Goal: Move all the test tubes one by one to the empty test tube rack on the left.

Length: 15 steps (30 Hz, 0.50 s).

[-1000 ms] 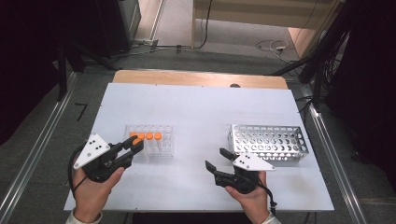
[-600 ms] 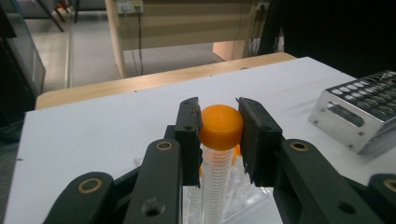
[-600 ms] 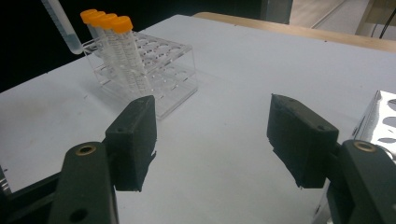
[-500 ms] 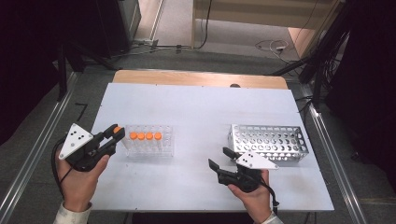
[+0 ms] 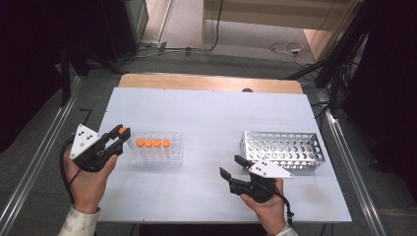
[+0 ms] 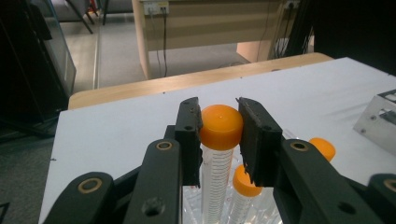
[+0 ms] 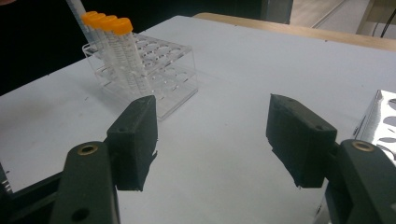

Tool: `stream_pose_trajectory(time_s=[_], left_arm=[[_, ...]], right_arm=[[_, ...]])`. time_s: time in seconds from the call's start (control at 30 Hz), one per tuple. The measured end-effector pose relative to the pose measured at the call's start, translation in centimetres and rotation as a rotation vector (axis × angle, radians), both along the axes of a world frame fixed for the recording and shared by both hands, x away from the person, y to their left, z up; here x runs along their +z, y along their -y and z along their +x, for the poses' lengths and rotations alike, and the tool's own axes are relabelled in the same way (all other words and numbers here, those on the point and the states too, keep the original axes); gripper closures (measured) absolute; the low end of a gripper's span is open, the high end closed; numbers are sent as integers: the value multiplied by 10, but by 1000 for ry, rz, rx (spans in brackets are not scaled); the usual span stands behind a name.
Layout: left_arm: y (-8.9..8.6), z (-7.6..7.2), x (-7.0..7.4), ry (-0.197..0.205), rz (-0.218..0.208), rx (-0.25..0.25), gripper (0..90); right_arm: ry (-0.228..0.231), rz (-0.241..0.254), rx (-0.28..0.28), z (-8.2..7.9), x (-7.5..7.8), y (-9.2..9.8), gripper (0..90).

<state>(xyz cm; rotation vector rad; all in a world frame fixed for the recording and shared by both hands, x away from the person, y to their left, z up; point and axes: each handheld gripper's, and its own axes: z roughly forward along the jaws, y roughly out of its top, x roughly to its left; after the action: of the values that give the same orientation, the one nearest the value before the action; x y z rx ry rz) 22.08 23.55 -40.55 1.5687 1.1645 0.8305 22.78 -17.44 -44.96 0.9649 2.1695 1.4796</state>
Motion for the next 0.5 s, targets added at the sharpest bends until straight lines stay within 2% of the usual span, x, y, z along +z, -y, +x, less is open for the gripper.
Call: stream_pose_trajectory(time_s=[0.2,0.43,0.5], left_arm=[[6,2,-13,-30,32,2,701],[4,1,-20,-52,28,9,697],[4,1,-20,-54,18,5,661]], right_arm=[[0,-1,3,0,0,0,327],[-3,-1,4,-1,-1,-1,327],[-2,0,5,-1,0,-1,327]])
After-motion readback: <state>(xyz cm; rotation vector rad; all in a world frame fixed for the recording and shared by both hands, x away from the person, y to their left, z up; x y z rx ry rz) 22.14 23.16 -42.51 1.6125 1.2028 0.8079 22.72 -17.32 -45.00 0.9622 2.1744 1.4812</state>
